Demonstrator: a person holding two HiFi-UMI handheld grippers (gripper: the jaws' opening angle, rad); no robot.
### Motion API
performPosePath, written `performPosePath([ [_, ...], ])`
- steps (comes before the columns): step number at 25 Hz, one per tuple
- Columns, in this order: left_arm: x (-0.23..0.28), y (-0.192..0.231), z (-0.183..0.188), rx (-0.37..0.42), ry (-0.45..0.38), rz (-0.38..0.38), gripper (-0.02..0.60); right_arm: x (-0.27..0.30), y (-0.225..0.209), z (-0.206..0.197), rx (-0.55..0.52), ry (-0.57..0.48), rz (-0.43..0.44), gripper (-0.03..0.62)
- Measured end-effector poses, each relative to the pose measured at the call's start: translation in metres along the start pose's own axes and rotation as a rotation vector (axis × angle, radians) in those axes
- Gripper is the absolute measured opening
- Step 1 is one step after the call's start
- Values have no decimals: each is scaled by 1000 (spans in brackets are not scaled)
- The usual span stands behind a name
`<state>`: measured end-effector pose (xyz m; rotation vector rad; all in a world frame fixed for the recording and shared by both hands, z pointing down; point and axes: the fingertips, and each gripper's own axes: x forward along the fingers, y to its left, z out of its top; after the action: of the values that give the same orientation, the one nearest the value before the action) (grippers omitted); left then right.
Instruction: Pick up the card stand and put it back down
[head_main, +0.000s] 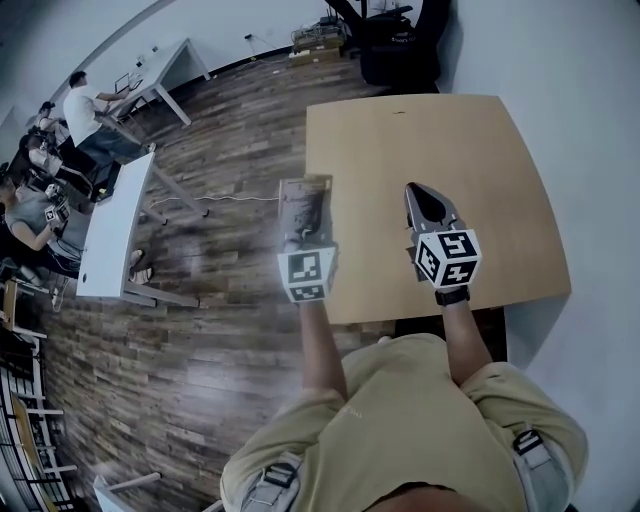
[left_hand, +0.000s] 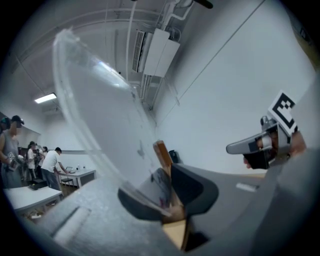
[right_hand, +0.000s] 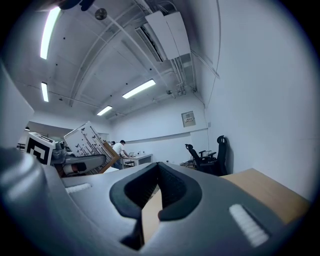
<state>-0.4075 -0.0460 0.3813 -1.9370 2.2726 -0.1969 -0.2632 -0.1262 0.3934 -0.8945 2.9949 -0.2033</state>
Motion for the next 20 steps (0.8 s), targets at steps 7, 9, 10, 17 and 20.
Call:
performPosePath([
  [7,26,-41,-5,-78,45,-130,57,-28,-36,9,-22,-19,-79,3],
  [9,42,-67,1,-95,58,-214,57,-38,-57,16,-17,-26,-115,3],
  [10,52,-81,4,-86,59,-243,57,-44,-70,19,-15,-30,-135,3],
  [17,108,-194,26,-39,59,-447,57,-94,-160,36,-2,-55,-271,3],
  [20,126,-252,39,-54,76,-515,57,-129,-204,42,12,-57,-325,3],
])
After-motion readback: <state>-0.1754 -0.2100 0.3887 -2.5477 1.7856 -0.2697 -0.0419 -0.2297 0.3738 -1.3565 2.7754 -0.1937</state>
